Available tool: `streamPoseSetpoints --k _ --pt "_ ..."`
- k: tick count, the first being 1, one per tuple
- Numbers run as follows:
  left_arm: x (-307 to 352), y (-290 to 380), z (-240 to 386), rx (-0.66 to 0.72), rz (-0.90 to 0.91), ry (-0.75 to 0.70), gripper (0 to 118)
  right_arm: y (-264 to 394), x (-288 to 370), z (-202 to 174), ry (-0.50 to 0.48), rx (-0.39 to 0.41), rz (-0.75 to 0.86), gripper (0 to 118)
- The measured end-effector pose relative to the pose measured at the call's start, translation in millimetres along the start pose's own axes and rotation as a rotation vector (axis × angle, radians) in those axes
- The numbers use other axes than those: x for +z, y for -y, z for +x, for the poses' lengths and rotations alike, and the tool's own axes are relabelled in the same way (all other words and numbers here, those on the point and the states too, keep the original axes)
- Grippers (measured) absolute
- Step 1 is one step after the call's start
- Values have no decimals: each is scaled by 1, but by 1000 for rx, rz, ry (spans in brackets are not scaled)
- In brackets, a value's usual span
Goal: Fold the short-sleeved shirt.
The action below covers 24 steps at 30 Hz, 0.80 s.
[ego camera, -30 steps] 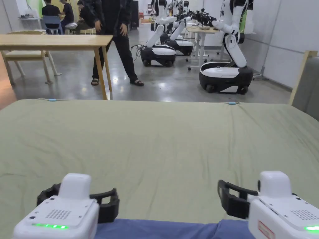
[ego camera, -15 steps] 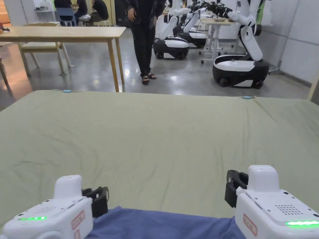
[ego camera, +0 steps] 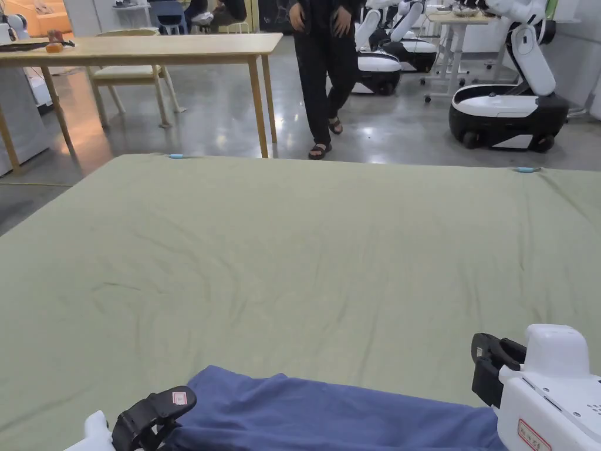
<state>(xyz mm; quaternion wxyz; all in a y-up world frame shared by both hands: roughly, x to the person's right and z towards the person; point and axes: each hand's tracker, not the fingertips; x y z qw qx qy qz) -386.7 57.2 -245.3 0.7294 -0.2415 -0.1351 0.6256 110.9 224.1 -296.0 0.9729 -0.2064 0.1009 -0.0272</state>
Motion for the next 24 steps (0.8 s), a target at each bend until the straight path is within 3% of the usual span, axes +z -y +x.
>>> streamPoseSetpoints --k 2,3,5,6,8,13,17,21,24 --pt "-14 6 -7 124 16 94 111 0 0 0 1 -5 0 3" --pt "-33 15 -11 212 -14 108 96 -1 -1 0 1 -7 -1 3" --pt "-50 25 -20 225 14 -16 9 -2 1 -1 -2 -6 -3 3" --pt "-55 28 -23 174 29 -102 8 -2 2 -2 -9 -5 -8 3" --pt "-55 20 -19 97 64 -44 8 -1 4 -1 -5 0 -13 3" --pt "-33 4 9 -73 205 -212 8 0 10 6 11 3 -17 3" --pt "-18 2 43 -208 228 -265 7 2 7 8 12 -4 -21 3" --pt "-19 21 107 -547 242 -330 7 4 5 7 3 -5 -21 3" --pt "-37 36 141 -940 187 -356 7 4 5 7 1 6 -21 3"
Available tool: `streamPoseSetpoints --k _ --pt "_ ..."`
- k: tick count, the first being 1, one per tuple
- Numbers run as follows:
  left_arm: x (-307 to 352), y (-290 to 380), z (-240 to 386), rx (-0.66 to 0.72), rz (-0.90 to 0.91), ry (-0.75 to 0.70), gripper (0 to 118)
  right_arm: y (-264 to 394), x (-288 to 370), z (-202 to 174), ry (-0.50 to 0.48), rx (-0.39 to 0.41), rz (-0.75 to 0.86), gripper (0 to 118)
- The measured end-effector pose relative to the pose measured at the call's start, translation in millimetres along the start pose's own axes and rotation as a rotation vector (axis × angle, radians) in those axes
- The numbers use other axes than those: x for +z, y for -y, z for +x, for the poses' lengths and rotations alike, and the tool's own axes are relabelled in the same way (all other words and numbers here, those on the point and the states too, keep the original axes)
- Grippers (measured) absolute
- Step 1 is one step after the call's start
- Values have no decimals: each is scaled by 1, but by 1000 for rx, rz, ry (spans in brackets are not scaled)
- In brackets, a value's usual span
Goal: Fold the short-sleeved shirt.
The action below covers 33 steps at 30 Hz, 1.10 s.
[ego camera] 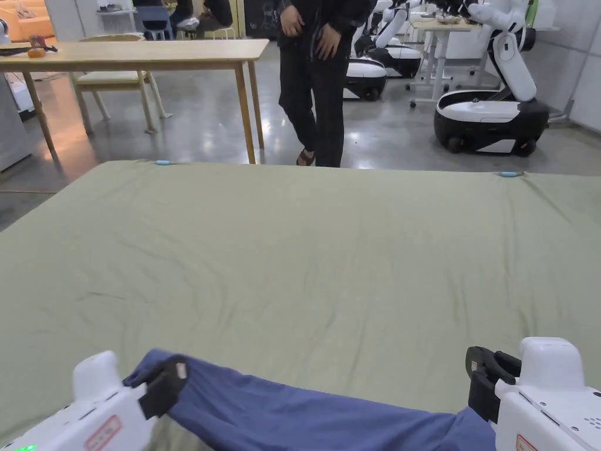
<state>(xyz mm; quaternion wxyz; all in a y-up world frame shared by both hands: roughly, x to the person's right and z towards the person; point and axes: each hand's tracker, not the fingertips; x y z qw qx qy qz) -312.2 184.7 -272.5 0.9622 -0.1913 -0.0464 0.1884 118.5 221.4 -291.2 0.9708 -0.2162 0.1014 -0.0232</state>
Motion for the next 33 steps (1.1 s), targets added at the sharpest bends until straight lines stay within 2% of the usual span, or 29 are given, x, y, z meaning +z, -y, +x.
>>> streamPoseSetpoints --k 5,9,11,13,14,15,16,17,18,20,22,24,25,26,27,28,29,30,31,33 --pt "-24 19 122 -581 -38 131 7 0 8 4 13 3 3 3" --pt "-64 94 193 -961 -236 91 7 6 13 16 27 -6 -3 3" --pt "-80 128 210 -1048 -312 75 7 9 15 22 33 -12 -6 3" --pt "-91 143 213 -1002 -347 64 7 11 17 28 40 -18 -10 3" --pt "-96 144 211 -949 -373 51 13 11 18 31 41 -23 -13 3" --pt "-98 139 209 -888 -398 45 39 11 19 34 42 -26 -16 3" --pt "-96 132 204 -800 -413 73 91 11 19 35 43 -28 -18 3" --pt "-90 121 197 -675 -390 129 112 12 19 38 45 -27 -18 3" --pt "-80 108 188 -569 -351 192 117 12 20 40 46 -26 -16 3" --pt "-69 76 171 -325 -265 258 117 12 21 43 49 -31 -14 3" --pt "-71 60 143 -96 -277 239 117 11 21 46 46 -51 -9 3" --pt "-83 51 125 29 -317 195 114 11 20 46 43 -61 -8 3" --pt "-91 53 120 28 -359 176 104 11 20 46 41 -63 -8 3" --pt "-99 60 118 3 -436 138 82 12 20 46 39 -65 -10 3" --pt "-113 72 118 -27 -491 133 50 12 19 46 37 -69 -11 3" --pt "-119 83 120 -22 -532 154 28 13 19 46 35 -73 -12 3" --pt "-123 95 125 -13 -580 172 20 14 19 46 34 -75 -14 3" --pt "-124 105 132 -20 -588 192 20 15 18 47 35 -77 -17 3" --pt "-118 115 145 -8 -593 221 15 16 18 47 37 -79 -19 3" --pt "-120 126 157 30 -610 287 15 17 17 48 37 -84 -25 3"
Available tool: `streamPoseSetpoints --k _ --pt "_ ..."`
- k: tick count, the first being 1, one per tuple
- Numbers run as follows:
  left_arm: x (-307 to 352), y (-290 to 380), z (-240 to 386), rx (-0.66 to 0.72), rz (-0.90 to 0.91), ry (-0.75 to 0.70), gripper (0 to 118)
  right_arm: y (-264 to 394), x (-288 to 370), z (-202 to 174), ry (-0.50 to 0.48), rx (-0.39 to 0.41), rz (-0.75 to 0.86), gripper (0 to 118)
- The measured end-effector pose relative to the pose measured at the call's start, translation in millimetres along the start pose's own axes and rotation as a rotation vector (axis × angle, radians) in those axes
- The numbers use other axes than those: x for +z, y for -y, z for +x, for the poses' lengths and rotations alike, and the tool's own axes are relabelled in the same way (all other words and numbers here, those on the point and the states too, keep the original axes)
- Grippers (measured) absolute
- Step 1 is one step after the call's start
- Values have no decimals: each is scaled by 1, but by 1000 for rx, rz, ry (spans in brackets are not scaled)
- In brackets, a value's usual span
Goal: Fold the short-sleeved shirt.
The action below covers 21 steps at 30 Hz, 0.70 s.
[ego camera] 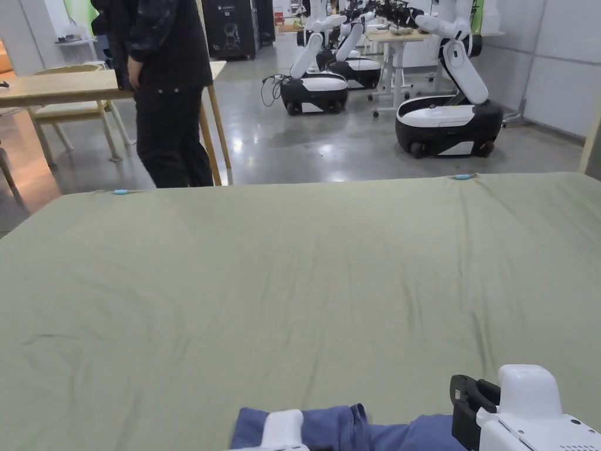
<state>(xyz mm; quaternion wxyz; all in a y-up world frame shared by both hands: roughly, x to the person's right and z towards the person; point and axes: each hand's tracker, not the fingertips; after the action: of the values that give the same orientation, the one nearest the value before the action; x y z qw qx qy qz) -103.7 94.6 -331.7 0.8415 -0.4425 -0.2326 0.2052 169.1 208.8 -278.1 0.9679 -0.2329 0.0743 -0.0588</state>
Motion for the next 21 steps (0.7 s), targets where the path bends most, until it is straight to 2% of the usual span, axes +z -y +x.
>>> streamPoseSetpoints --k 3,6,11,12,13,14,16,18,20,21 --pt "3 2 16 -39 30 97 14 1 -2 -2 -1 2 -11 3" --pt "23 0 12 -22 79 14 13 0 -2 -5 -7 6 -14 3" --pt "93 2 -43 174 300 37 16 0 -1 -10 -15 17 -9 3" --pt "104 5 -57 225 327 44 31 0 -2 -12 -17 16 -10 3" --pt "114 8 -72 292 328 51 85 0 -4 -13 -20 13 -12 3" --pt "118 11 -88 342 316 53 117 0 -6 -15 -26 11 -15 3" --pt "130 20 -105 403 382 42 118 0 -9 -21 -35 16 -20 3" --pt "121 30 -126 511 324 86 118 0 -8 -26 -47 24 -19 3" --pt "103 38 -138 603 287 195 118 -1 -7 -30 -58 32 -19 3" --pt "96 38 -138 598 311 272 118 -1 -7 -30 -60 37 -20 3"
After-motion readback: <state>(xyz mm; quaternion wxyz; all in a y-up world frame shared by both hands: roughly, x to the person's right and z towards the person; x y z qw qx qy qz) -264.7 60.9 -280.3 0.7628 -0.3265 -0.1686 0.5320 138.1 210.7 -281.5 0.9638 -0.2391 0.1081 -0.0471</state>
